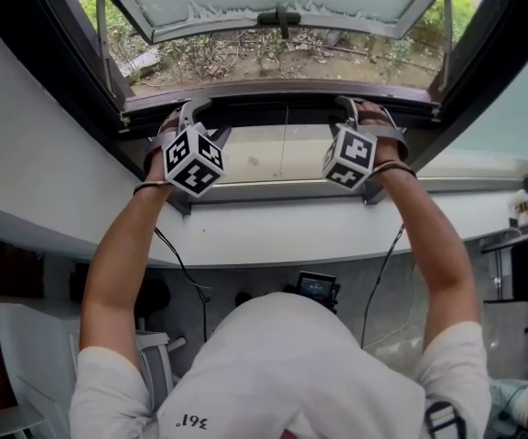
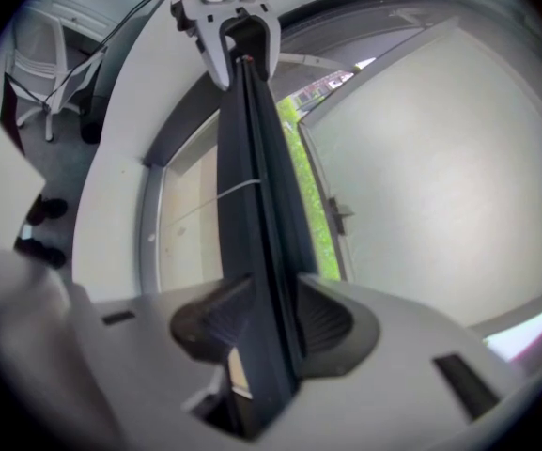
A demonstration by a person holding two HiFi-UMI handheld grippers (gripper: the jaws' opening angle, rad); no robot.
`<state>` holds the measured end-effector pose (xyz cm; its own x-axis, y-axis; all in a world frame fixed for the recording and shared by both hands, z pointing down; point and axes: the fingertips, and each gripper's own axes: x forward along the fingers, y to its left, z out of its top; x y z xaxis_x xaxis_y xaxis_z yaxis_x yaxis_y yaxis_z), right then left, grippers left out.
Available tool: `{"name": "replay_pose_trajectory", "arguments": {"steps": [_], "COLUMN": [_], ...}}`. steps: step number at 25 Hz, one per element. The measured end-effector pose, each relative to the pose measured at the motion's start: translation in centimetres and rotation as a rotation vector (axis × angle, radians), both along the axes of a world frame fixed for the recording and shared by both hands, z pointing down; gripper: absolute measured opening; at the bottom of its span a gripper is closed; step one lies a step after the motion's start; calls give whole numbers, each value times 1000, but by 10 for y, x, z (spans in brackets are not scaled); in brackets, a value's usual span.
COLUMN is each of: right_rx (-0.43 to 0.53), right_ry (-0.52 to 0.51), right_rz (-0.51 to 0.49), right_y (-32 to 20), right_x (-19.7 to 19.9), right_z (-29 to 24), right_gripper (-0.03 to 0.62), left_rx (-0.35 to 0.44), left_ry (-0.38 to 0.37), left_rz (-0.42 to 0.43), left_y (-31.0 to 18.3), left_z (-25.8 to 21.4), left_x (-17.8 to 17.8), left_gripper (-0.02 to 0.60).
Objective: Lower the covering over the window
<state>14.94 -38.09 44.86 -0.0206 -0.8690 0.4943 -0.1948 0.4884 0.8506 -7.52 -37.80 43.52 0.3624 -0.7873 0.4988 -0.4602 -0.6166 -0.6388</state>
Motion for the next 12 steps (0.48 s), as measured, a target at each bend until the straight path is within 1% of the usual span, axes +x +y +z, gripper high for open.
{"name": "replay_pose_trajectory", "arguments": {"steps": [7, 12], "right_rx": [36, 69], "right_ry": [-51, -130], "right_rz": [-2, 9], "right_y": [4, 8], "right_x": [-4, -6], "right_z": [-13, -28], "right_gripper": [152, 140], "left_rx": [-3, -19], "left_ry": [142, 235], "left_rz": [-28, -38], "left_y": [6, 12], "left_z": [-15, -24], "left_x": [-1, 0], "left_gripper": [235, 219]}}
